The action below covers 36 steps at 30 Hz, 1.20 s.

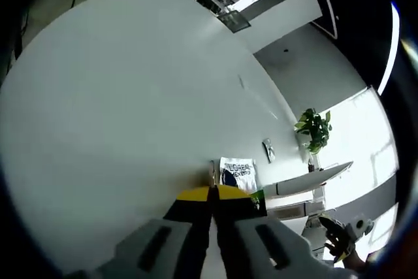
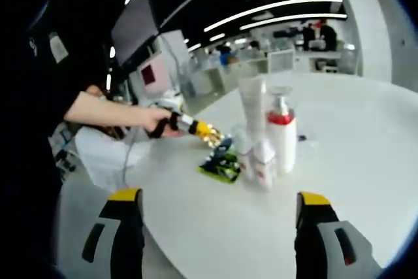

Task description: Arrange the skincare products in the storage area until every visible bottle or jar stands upright without overlapping.

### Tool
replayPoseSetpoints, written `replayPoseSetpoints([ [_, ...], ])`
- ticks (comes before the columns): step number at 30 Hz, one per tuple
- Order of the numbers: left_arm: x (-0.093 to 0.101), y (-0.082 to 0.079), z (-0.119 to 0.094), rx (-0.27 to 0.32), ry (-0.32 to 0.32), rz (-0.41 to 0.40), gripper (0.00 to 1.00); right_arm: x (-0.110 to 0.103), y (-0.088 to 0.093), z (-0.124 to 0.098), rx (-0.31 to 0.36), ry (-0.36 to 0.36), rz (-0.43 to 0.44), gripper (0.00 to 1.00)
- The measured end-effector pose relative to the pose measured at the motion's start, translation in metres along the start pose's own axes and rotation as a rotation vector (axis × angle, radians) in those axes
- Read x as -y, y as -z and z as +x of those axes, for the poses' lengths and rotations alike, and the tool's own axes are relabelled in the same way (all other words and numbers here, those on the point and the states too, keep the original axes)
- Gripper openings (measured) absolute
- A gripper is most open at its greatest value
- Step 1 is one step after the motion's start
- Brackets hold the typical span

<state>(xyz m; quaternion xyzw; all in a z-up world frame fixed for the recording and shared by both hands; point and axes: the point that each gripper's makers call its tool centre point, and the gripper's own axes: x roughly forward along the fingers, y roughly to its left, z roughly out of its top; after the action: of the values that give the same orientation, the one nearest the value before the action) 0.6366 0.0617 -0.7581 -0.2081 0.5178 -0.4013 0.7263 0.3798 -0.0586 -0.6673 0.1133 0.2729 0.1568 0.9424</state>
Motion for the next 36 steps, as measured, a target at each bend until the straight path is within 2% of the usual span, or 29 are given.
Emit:
replayPoseSetpoints([
  [7, -0.003, -0.004, 0.006, 0.0, -0.008, 0.002, 0.0, 0.002, 0.002, 0.0, -0.005, 0.0, 0.009, 0.99],
  [17, -0.012, 0.0, 0.005, -0.005, -0.092, 0.017, 0.04, 0.0, 0.003, 0.001, -0.009, -0.007, 0.016, 0.99],
  [22, -0.015, -0.002, 0.004, -0.009, -0.125, 0.04, 0.08, -0.001, 0.003, 0.001, -0.01, -0.012, 0.02, 0.98],
  [28, -0.018, -0.004, 0.006, -0.035, -0.167, 0.107, 0.14, -0.001, 0.003, 0.001, -0.01, -0.014, 0.023, 0.98],
  [33, -0.02, -0.005, 0.009, -0.048, -0.172, 0.091, 0.12, 0.0, 0.003, 0.0, -0.007, -0.014, 0.033, 0.97],
  [36, -0.022, -0.005, 0.008, -0.05, -0.187, 0.089, 0.16, 0.0, 0.003, 0.0, -0.005, -0.012, 0.034, 0.97],
])
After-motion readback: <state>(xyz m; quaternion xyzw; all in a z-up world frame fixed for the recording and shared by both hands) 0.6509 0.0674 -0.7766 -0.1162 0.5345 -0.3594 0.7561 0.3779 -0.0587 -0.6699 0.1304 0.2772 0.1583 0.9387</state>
